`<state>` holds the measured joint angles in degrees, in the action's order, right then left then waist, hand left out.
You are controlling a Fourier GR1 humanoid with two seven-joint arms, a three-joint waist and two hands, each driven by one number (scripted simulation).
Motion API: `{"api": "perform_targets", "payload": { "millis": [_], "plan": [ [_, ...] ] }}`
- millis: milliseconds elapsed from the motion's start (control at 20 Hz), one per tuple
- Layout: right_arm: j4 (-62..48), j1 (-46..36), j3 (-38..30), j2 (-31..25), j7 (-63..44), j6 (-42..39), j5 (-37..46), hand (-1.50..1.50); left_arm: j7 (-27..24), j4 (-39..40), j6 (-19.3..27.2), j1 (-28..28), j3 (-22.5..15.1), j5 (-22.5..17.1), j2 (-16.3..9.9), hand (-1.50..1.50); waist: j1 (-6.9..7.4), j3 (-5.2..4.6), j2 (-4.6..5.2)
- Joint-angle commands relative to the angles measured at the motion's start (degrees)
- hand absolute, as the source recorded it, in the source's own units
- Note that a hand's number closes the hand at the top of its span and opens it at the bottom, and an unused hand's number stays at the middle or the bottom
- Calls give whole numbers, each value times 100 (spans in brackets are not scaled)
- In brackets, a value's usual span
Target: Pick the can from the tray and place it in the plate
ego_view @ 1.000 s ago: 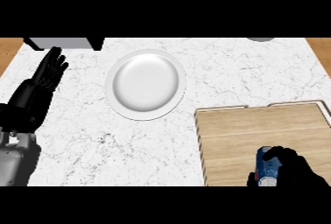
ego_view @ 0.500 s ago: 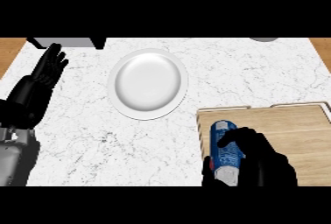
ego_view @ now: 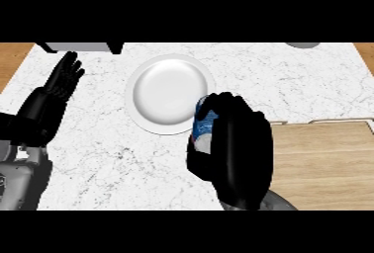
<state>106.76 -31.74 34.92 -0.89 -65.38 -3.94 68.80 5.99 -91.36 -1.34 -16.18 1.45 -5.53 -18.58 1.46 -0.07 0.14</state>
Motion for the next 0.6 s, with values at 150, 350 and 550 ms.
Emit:
{"api": "perform_targets", "payload": {
  "millis": [150,350,550],
  "plan": [
    [-1915,-1491,-605,85,-581,1225,-1099,150,-41,122,-111,-127,-19,30,6,0,125,2,37],
    [-3021,-1975,-837,86,-317,1799,-1500,150,-48,93,-132,-184,23,-9,24,0,186,1,53],
    [-4396,-2468,-989,86,88,2279,-1740,150,22,-22,-124,-156,-98,107,51,0,252,2,67]
  ]
}}
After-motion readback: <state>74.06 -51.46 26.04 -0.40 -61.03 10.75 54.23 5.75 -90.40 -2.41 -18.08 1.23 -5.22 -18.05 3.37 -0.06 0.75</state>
